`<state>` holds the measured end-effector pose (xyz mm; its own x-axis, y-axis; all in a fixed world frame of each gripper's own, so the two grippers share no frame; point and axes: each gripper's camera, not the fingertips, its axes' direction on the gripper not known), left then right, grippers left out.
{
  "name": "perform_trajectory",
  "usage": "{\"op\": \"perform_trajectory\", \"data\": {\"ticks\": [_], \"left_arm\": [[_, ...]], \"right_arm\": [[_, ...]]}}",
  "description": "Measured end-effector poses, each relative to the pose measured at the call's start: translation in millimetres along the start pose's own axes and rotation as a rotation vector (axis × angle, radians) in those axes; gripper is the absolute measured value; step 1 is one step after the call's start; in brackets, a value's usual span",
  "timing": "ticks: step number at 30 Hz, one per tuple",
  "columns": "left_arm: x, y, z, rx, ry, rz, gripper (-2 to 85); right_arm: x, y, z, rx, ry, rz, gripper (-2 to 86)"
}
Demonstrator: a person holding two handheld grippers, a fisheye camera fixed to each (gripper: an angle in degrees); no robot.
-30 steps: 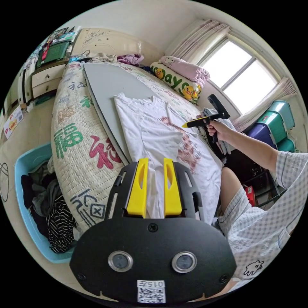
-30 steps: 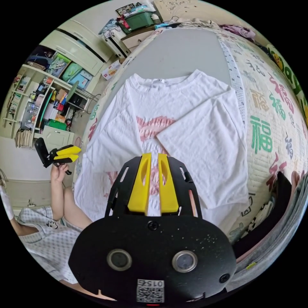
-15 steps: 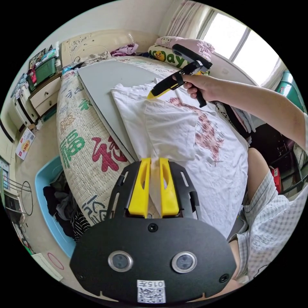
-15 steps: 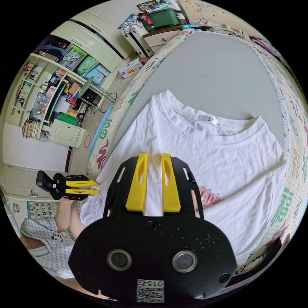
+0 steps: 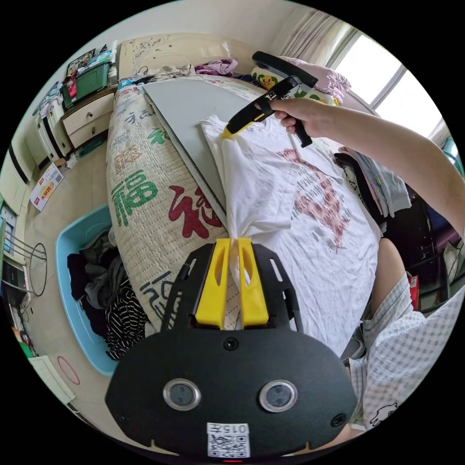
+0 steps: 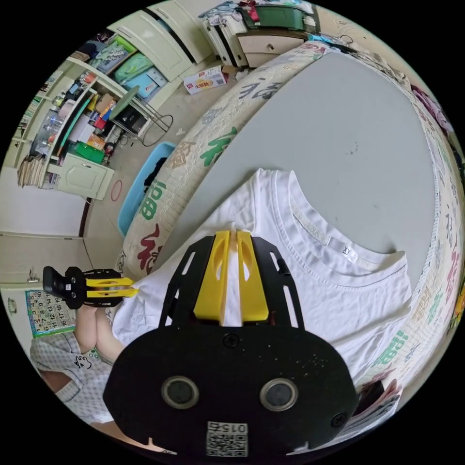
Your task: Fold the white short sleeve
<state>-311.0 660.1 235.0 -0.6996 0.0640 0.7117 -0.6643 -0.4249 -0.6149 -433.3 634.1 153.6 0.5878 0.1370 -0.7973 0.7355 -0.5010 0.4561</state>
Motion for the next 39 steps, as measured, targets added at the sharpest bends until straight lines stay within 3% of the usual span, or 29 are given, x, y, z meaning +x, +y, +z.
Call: {"op": "perform_trajectory", "data": {"ticks": [13, 18, 21, 23, 27, 30, 34, 39], "left_arm": [[-38, 55, -35, 0.092, 0.161, -0.075, 5.5], [-30, 77, -51, 0.145, 0.114, -0.056, 4.8], [-13, 96, -76, 0.268, -0.043, -0.030, 3.0], [15, 115, -101, 0.440, -0.217, 0.045, 0.7], [39, 142, -104, 0.685, -0.372, -0.039, 0.8], [40, 110, -95, 0.597, -0.259, -0.014, 2.8], [12, -12, -83, 0.388, -0.204, 0.019, 9.3], [-61, -127, -26, 0.169, 0.033, -0.131, 9.2]], "right_arm": [[29, 110, -72, 0.079, -0.017, 0.122, 4.0], [55, 180, -107, 0.188, -0.062, 0.226, 2.6], [55, 231, -157, 0.434, 0.119, 0.317, 1.0], [27, 274, -202, 0.746, 0.257, 0.244, 0.3], [-1, 296, -216, 0.909, 0.499, 0.110, 0.7], [22, 278, -210, 0.781, 0.459, 0.140, 4.3], [90, 233, -188, 0.529, 0.189, 0.276, 10.2], [134, 210, -179, 0.496, 0.112, 0.358, 11.1]]}}
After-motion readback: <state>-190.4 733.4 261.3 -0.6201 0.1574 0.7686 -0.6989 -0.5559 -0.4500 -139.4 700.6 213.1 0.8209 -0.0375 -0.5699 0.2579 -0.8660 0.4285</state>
